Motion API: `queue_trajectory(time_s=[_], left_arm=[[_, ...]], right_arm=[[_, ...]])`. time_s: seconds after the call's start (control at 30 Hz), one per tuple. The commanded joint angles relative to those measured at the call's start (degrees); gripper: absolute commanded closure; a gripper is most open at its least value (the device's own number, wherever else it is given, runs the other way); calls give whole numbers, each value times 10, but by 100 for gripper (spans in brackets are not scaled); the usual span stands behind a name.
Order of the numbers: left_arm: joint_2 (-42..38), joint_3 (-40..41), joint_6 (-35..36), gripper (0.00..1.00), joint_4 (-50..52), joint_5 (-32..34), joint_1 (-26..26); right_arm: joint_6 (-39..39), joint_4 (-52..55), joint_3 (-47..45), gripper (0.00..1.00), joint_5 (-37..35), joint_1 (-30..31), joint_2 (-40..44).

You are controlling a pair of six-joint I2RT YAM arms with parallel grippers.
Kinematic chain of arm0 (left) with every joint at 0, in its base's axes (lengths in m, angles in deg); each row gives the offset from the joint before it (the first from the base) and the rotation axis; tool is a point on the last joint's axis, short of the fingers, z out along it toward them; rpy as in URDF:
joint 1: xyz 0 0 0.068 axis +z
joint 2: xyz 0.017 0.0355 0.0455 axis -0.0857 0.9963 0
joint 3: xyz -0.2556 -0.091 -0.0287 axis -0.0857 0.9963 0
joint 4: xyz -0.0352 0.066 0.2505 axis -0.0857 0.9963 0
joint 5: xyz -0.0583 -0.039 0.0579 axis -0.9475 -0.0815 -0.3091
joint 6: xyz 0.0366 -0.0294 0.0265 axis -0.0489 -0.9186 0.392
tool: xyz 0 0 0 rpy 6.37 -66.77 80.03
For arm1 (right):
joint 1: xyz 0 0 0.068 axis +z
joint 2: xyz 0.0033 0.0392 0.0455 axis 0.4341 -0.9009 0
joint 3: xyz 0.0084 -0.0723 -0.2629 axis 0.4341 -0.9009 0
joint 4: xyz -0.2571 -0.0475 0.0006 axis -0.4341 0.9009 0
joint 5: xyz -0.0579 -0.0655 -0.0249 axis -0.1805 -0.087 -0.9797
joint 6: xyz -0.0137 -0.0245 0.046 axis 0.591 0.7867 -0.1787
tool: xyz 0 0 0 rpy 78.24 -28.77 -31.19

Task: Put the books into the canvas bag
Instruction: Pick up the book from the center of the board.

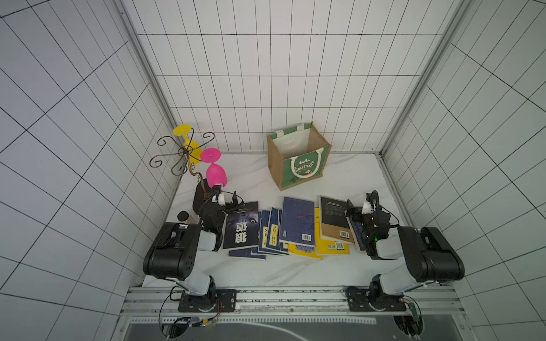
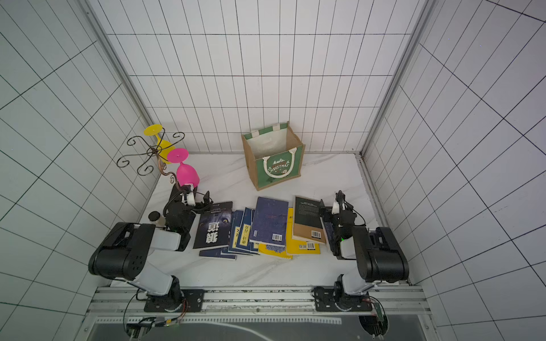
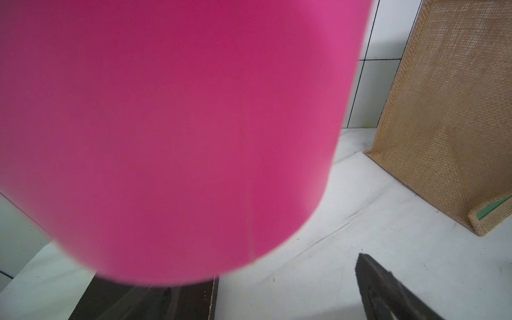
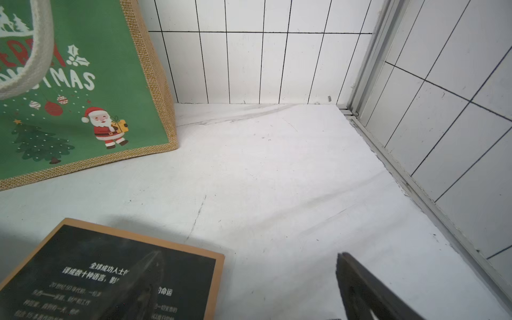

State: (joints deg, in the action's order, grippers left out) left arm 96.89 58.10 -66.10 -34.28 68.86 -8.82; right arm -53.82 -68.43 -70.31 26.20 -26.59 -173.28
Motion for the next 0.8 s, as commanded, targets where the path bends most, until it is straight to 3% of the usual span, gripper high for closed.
queue_trajectory(time_s=[0.0, 0.77], left_arm=[[5, -8, 8, 3, -15, 3, 3], [4, -7, 8, 3, -16, 1, 4]], right_arm=[[7, -20, 34, 2, -6, -5, -4], [9, -25, 31, 2, -14, -1, -3]])
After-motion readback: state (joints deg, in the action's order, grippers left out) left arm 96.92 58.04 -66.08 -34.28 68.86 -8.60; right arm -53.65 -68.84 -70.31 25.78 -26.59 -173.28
